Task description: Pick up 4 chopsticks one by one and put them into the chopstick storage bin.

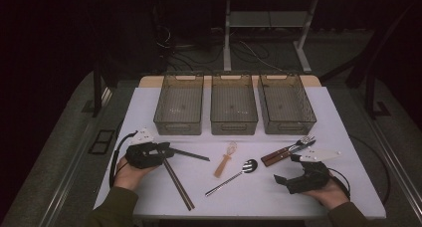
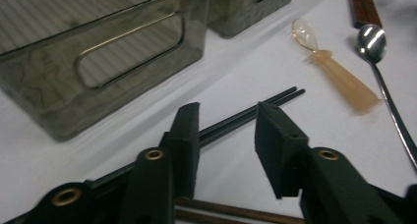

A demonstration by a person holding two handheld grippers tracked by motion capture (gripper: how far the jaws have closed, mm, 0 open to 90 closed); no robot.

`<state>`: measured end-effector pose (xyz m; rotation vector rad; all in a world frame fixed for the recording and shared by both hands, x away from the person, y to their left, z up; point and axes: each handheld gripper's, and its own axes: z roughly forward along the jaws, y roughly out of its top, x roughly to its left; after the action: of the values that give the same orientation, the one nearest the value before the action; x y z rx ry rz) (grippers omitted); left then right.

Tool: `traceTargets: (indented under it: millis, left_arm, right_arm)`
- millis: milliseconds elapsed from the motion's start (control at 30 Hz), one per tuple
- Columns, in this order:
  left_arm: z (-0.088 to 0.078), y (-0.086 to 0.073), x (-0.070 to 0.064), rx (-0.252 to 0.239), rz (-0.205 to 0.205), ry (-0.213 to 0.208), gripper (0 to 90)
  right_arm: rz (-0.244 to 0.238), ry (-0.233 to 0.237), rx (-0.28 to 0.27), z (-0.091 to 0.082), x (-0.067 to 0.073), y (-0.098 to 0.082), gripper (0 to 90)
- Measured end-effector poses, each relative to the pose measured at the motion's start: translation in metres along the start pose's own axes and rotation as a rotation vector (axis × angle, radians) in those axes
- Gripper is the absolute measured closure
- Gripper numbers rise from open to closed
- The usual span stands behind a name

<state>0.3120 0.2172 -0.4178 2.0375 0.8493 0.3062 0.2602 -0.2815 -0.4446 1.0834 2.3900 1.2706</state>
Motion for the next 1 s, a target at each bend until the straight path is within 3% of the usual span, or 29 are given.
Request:
traceTargets:
  millis: [167,400,533,700,1000]
  left_arm:
    - [-0.002,0.0,0.009,0.01,-0.018,0.027,73.0]
    - [-0.006,-0.002,0.033,0.031,-0.063,0.065,89.0]
    - [-0.007,-0.002,0.04,0.032,-0.077,0.078,89.4]
    - [-0.007,-0.002,0.051,0.052,-0.08,0.124,89.5]
    - [0.004,-0.005,0.072,0.128,-0.084,0.188,89.6]
  right_arm:
    - [-0.001,0.0,-0.005,0.0,0.001,0.0,1.4]
    - [0.004,-0.002,-0.004,0.0,0.0,0.0,1.4]
    - [0.004,-0.007,-0.002,0.001,0.0,0.0,1.4]
    - [0.007,-0.008,-0.001,0.001,0.0,0.0,1.4]
    - [0.013,-0.015,0.005,0.002,-0.001,-0.001,1.4]
